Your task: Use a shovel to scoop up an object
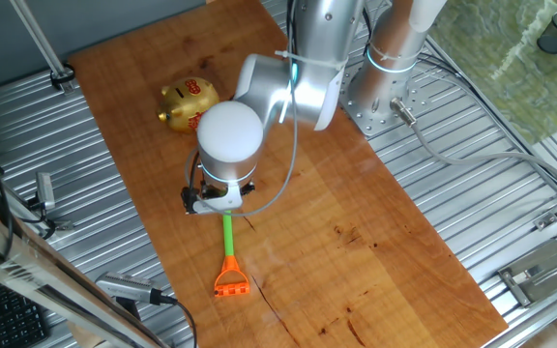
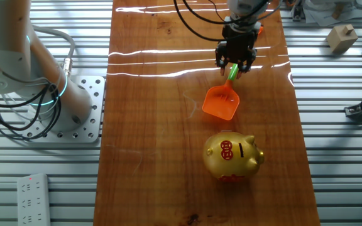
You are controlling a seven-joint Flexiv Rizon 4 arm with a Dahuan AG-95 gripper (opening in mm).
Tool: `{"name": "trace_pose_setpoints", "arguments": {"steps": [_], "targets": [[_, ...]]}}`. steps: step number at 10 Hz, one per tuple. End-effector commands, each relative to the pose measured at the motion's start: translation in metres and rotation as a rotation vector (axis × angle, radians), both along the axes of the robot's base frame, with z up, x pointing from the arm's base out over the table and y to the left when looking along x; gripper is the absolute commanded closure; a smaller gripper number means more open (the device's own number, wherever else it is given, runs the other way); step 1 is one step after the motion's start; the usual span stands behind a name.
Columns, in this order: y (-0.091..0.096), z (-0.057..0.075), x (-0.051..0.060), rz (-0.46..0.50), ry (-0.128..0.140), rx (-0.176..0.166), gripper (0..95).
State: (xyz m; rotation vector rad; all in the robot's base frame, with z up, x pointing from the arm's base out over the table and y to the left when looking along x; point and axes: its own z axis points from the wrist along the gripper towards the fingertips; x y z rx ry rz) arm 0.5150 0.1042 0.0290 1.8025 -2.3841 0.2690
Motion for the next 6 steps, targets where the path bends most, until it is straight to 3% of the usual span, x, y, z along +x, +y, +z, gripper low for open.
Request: {"name": "trace_pose_setpoints", "arguments": {"steps": [1,6], "targets": [[-0.0026,0.0012,-0.0014,0.002,-0.001,0.002,57.0],[-0.0086,0.0009,-0.0028,0.004,-0.009,0.020,57.0]]}}
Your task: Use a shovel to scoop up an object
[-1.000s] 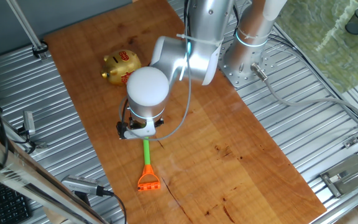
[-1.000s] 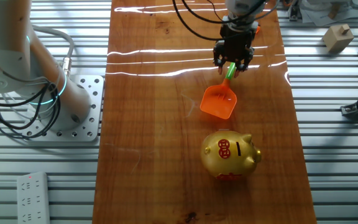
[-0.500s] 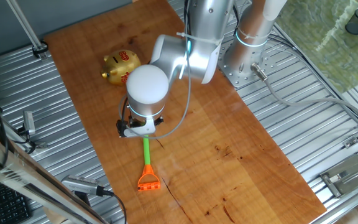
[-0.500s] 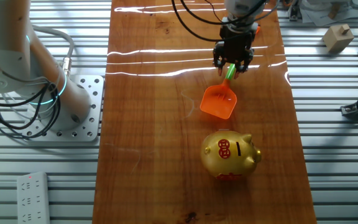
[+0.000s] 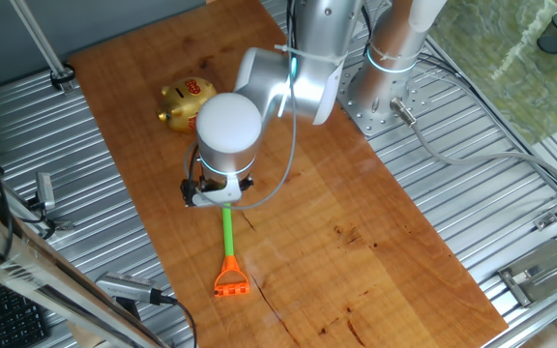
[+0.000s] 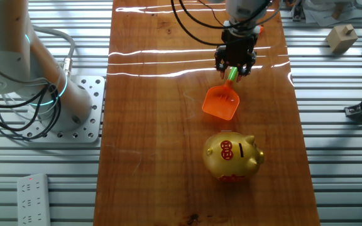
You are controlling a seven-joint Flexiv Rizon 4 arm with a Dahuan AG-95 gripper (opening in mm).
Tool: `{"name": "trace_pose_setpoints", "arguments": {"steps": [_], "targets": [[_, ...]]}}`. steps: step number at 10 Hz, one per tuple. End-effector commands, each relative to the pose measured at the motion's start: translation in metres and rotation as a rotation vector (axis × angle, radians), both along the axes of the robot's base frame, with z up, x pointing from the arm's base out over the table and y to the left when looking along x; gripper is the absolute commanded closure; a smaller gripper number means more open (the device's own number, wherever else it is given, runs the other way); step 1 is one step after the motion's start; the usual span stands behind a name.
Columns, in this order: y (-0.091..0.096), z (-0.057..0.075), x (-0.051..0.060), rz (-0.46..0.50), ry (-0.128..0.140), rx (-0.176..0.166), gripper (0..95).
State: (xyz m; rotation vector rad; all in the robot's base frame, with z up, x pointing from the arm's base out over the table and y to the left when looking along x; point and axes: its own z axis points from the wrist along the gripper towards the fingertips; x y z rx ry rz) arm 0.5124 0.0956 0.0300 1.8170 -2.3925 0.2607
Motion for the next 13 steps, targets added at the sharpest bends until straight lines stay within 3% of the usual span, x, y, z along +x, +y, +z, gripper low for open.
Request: {"name": "trace_pose_setpoints", "arguments": {"steps": [1,13], "targets": [[-0.0001,-0.0008,-0.0002,-0.002,-0.004,0.014,57.0],[0.0008,-0.0084,-0.0001,-0.014,-0.018,0.069,57.0]]}}
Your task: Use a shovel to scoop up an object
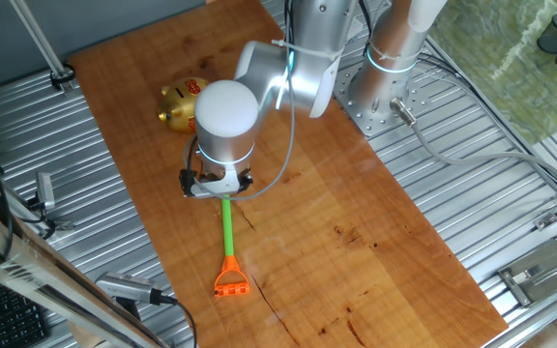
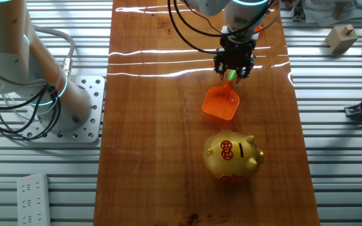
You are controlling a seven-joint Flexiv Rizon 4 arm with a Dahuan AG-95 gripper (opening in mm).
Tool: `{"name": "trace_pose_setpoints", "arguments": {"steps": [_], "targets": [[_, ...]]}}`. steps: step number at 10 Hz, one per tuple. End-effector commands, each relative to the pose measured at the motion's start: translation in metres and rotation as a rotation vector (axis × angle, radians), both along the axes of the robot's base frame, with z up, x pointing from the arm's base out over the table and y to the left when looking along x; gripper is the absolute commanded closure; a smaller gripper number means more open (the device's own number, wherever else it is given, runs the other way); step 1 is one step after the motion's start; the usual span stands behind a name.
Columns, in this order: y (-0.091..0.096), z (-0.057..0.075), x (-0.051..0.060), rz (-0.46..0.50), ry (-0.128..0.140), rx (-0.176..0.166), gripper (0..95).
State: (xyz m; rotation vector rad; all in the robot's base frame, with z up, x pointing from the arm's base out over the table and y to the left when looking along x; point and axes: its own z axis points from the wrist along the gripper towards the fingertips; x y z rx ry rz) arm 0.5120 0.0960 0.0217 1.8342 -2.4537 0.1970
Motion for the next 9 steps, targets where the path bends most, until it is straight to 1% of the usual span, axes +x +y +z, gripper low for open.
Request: {"name": "trace_pose_setpoints", "arguments": {"steps": [1,7,8,9], "targets": [[0.0008,-0.0003,0.0003,-0.001,0.000,0.001,57.0],[0.0016,-0.0016,0.0004,0.000,-0.005,0.013,57.0],[0.0017,-0.0016,0.0004,-0.001,-0.006,0.014,76.0],[0.0018,-0.0017,0.0004,-0.002,-0.007,0.014,76.0]]}}
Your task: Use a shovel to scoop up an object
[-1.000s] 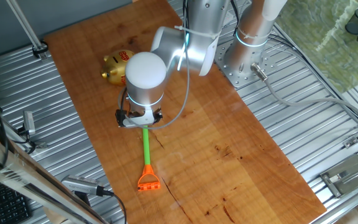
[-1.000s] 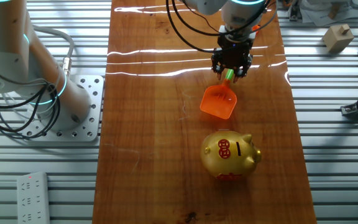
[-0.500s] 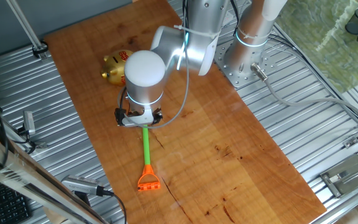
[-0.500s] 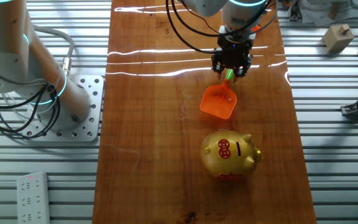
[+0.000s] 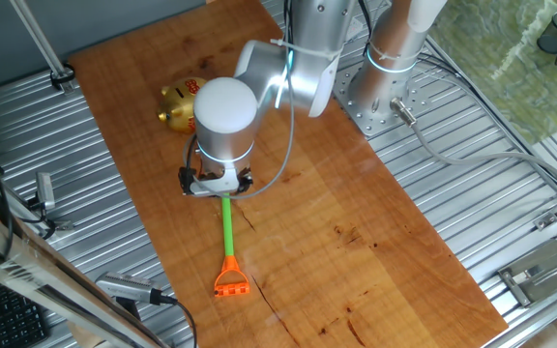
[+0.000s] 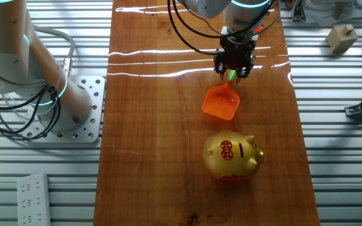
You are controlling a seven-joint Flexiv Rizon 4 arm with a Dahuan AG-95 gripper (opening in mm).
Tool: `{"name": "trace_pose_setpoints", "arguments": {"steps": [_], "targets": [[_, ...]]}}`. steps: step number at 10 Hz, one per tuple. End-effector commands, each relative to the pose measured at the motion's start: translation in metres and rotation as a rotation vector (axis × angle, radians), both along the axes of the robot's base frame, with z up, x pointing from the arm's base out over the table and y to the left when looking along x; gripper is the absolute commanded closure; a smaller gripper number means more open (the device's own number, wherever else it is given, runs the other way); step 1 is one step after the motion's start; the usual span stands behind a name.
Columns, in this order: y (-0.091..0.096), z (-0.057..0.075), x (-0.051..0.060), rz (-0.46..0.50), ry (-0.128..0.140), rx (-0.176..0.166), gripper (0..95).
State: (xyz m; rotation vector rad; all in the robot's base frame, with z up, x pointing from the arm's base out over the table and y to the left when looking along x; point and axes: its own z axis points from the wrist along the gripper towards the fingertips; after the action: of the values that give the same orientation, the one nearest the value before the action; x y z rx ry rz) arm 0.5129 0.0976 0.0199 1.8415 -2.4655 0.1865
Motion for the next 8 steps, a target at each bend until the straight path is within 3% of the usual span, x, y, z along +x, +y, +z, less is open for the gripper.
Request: {"name": "trace_pose_setpoints", "arguments": {"steps": [1,8], "targets": [[0.0002,0.0000,-0.0005,-0.005,-0.004,0.000,95.0],[0.0007,-0.0011,0.0009,-0.011,-0.005,0.005,95.0]]}}
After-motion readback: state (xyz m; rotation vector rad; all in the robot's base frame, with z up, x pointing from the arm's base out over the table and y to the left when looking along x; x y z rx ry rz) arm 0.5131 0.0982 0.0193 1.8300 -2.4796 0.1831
